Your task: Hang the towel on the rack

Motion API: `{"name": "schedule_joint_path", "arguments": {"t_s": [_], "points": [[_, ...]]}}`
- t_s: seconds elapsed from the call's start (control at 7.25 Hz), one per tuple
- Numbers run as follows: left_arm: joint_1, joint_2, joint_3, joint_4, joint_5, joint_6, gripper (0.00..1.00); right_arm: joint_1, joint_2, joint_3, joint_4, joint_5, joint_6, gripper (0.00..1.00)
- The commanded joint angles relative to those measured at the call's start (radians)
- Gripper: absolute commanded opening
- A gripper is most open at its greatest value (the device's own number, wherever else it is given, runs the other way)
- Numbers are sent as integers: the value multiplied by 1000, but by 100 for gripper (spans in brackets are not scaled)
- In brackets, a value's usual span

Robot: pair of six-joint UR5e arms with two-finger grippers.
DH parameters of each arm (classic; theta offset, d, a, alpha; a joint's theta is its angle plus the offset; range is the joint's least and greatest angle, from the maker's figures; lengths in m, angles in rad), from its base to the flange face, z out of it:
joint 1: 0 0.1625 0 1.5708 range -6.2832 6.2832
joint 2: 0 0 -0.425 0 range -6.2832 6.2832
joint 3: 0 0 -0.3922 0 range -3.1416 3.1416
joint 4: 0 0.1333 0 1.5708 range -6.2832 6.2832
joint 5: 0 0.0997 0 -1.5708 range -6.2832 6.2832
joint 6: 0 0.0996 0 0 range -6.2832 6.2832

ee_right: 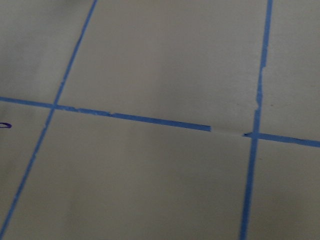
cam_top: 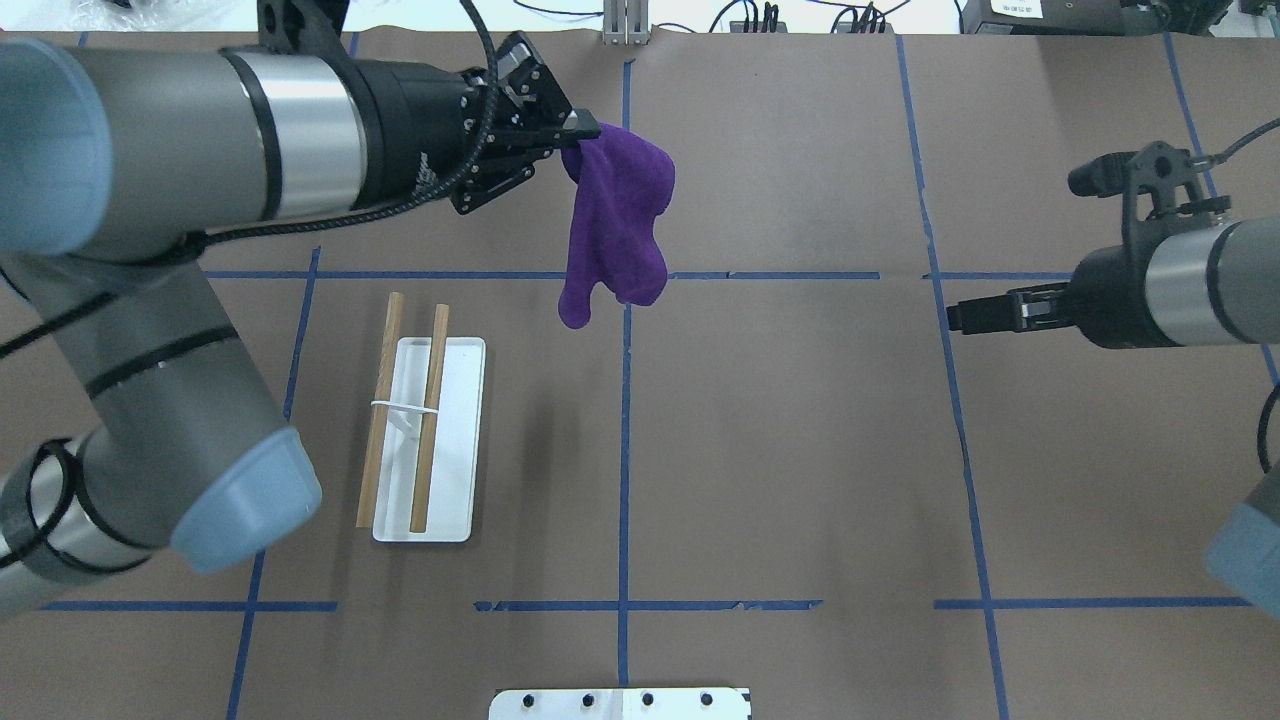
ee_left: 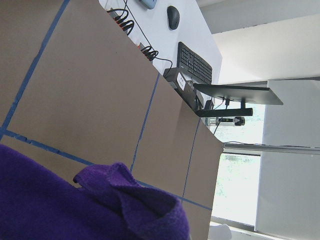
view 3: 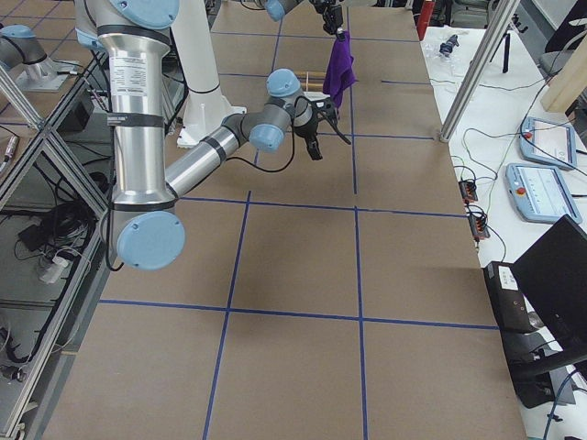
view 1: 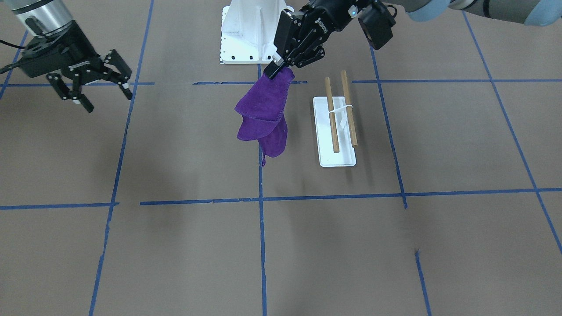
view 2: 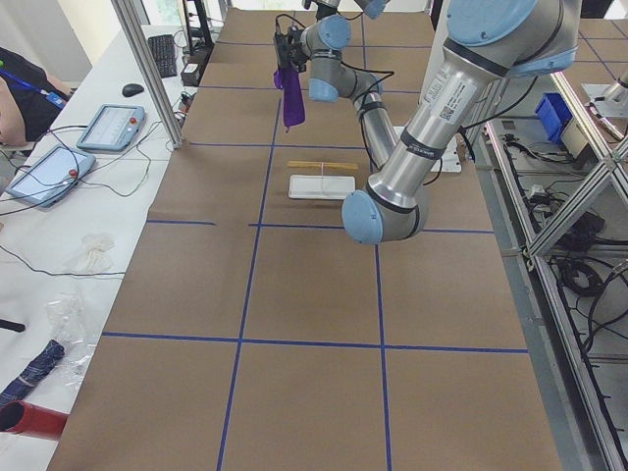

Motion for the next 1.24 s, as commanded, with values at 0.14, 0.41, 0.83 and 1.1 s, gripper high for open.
{"name": "schedule_joint_path", "arguments": {"t_s": [0.14,0.41,0.83,1.1], "points": [[234,22,-178,364,396,106,0,324,-83,-187,-85,239,-443,100],[320,144,-267,441,521,105,0,468,-49,-195,-422,235,-819,100],[325,355,-353,452,526,91,0,546,-40,-247,-502,296,-905,100],[293,569,-410,451,525,91,0,557,-43,-258,-498,299,-906,100]]}}
